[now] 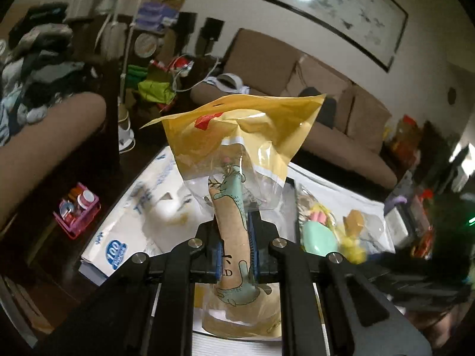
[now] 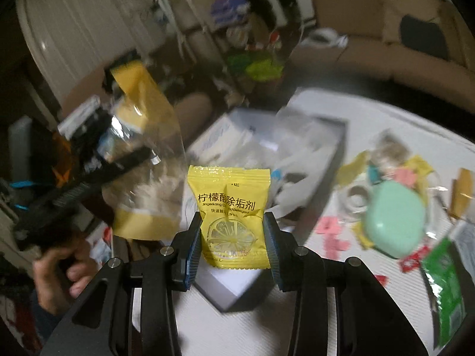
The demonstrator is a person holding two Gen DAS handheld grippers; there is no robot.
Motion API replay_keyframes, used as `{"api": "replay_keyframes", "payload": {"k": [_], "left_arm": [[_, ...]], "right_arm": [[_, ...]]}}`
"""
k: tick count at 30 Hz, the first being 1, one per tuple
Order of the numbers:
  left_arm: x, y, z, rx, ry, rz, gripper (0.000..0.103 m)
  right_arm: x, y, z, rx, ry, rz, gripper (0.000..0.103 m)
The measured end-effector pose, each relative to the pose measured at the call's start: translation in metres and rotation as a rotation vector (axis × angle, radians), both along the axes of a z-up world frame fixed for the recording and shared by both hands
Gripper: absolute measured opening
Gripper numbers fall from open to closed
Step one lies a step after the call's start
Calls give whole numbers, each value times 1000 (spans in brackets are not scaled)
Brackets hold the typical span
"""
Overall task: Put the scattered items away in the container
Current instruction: 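Carry the yellow mould bag into the black box with left while right carries the lemon packet in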
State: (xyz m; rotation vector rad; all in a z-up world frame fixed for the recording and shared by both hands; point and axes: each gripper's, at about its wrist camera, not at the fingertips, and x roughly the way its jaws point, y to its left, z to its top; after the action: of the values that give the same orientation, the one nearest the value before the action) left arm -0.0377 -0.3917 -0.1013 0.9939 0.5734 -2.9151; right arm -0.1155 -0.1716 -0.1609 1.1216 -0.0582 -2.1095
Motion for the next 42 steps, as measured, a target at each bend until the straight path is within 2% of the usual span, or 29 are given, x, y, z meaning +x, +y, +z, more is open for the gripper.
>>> {"api": "replay_keyframes", "payload": {"k": [3, 6, 9, 12, 14, 18, 26, 29, 30, 31, 32, 33, 34, 36, 37, 39, 42], "left_arm": [[-12, -8, -17, -19, -29, -5, 13], [-26, -8, -38, -6, -65, -14, 13], [-44, 2, -54, -33, -106, -6, 13], [-62, 8, -56, -28, -93, 5, 13], [-64, 14, -54, -63, -81, 12, 13], [-62, 27, -53, -159, -113, 6, 14], [-51, 58, -43, -270, -138, -20, 16], [-52, 62, -42, -223, -143, -4, 23], [-53, 65, -41, -225, -147, 12, 28], [-53, 65, -38, -237, -147, 26, 32], [-53, 69, -35, -259, -141, 39, 45], [-51, 71, -30, -276, -122, 41, 58], [-46, 73, -24, -289, -88, 49, 63], [-36, 74, -9, -284, -23, 86, 94], [-32, 72, -3, -267, 6, 94, 100], [-27, 72, 4, -199, 57, 85, 103], [-32, 77, 0, -150, 42, 50, 103]], "right_arm": [[-16, -32, -20, 54, -19, 36, 40], [-36, -45, -33, 65, -49, 25, 40], [-64, -60, -48, 77, -81, 18, 40], [-106, -76, -73, 196, -115, -40, 37], [-120, -72, -74, 154, -145, -57, 37], [-113, -51, -54, 96, -88, -49, 38], [-73, -6, -33, 16, -107, 50, 40], [-60, -2, -27, 47, -101, 78, 43], [-57, 0, -26, 55, -108, 68, 48], [-56, 4, -25, 61, -117, 60, 60], [-55, 6, -22, 69, -125, 58, 72], [-52, 9, -17, 80, -124, 68, 75], [-50, 10, -11, 89, -109, 73, 80], [-43, 18, 2, 99, -64, 69, 84], [-39, 26, 10, 84, -47, 61, 85], [-29, 47, 23, 30, -47, 48, 85], [-15, 93, 34, -1, -41, -4, 86]]}}
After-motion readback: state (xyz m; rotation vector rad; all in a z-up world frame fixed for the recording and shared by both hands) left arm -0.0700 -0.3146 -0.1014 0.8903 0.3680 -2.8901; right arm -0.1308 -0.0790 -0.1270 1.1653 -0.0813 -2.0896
